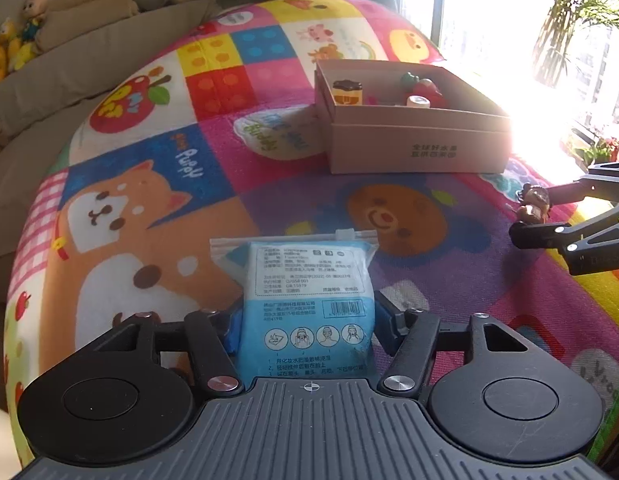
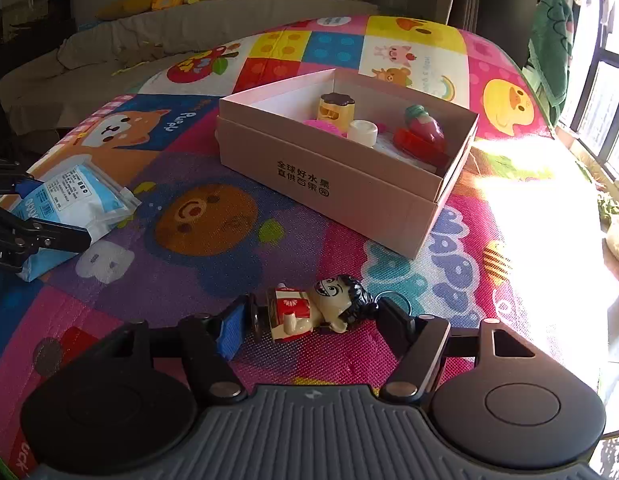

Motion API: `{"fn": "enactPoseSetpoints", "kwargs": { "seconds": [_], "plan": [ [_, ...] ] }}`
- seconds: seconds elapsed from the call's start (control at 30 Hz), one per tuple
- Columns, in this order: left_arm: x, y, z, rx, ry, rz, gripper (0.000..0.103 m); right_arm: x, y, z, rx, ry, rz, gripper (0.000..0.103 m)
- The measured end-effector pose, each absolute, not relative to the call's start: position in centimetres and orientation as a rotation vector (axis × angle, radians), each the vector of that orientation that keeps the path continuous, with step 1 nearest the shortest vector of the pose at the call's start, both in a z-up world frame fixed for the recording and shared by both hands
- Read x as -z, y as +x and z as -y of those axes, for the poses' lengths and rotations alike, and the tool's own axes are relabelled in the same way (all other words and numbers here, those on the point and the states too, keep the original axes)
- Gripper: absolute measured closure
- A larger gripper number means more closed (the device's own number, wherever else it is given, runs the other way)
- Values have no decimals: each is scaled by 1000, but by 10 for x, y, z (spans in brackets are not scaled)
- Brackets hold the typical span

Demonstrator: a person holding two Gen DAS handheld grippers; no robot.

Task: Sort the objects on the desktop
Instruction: 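Lift the wipes pack and figure into the pink box, open both tools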

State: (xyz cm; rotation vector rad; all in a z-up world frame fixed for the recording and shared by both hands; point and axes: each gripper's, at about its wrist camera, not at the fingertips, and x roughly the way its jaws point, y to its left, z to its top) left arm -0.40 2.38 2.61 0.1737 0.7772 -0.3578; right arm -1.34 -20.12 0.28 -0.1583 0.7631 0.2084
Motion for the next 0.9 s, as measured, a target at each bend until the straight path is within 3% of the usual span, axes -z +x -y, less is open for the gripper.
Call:
{"fn": "enactPoseSetpoints", "kwargs": {
  "seconds": [0.23,0.47,0.6,0.73,0.9],
  "plan": [
    [-92,11,-4,446,160,-594,43,-89,-24,215,-210,-151,-585,37],
    [-136,89,58,537,123,-460,43,-157,27,237,-126,-115,-409,37],
    [-138,144,87,577,105,-490,41,-153,63,242,-95,-103,-427,37],
    [-122,163,93,593,79,-511,20,-119,90,249,-108,-77,-524,36],
    [-91,150,64,517,83,-549,18,-88,87,260,-103,-34,-578,35]
  ]
}}
